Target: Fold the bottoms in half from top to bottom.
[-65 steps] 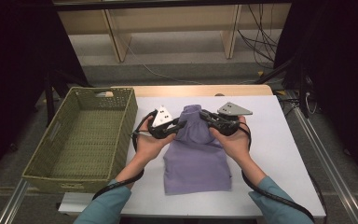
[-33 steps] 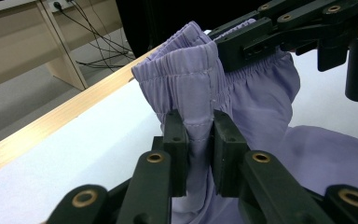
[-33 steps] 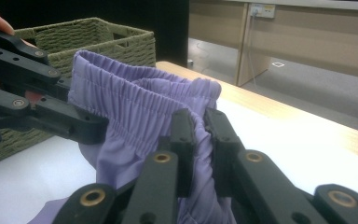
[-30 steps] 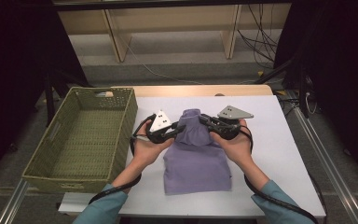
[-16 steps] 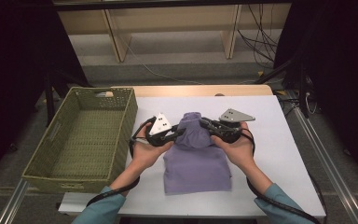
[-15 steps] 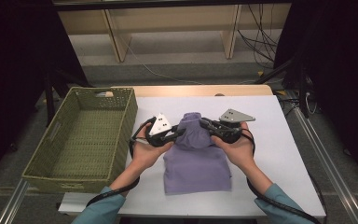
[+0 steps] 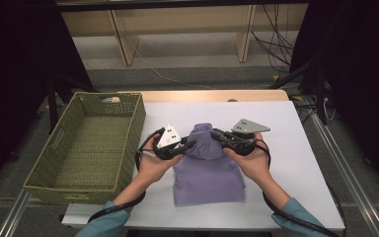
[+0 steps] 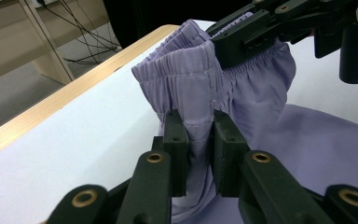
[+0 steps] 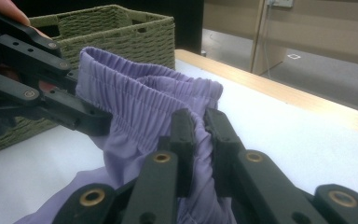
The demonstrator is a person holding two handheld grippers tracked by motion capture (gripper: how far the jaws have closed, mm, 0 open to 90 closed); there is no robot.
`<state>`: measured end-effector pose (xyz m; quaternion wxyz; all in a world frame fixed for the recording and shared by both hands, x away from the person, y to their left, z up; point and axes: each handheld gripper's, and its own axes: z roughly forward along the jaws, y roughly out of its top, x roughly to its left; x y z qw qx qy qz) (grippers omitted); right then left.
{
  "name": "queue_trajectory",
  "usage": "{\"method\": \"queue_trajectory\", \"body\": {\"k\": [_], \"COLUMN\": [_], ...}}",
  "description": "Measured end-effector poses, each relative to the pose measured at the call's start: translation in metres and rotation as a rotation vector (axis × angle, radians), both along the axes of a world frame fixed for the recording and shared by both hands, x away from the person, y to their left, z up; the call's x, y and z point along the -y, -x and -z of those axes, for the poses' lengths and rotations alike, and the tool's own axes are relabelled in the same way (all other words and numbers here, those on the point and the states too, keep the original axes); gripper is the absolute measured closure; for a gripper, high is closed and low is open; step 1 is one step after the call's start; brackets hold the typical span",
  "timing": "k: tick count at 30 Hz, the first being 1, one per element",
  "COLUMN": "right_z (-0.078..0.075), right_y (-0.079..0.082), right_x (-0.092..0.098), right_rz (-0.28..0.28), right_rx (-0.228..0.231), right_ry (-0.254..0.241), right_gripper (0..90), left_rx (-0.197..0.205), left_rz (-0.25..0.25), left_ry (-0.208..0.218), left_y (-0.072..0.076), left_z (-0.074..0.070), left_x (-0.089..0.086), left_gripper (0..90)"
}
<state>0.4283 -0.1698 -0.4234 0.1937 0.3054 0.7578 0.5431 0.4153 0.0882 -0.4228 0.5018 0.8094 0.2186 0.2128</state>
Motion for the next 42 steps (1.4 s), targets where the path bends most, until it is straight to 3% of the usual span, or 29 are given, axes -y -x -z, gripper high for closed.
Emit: {"method": "queue_trajectory", "body": {"k": [42], "right_z": [0.007], "right_y": [0.009], "right_x": [0.005], "right_rz": [-0.052], "right_rx": [-0.049], "right_ry": [0.024], "right_gripper": [82.7], "left_rx": [-0.016], "left_rz": [0.044], "left_ry": [-0.040], "left_y": [0.014], "left_z": [0.008], "left_x": [0.001], "left_gripper": [77.7]}}
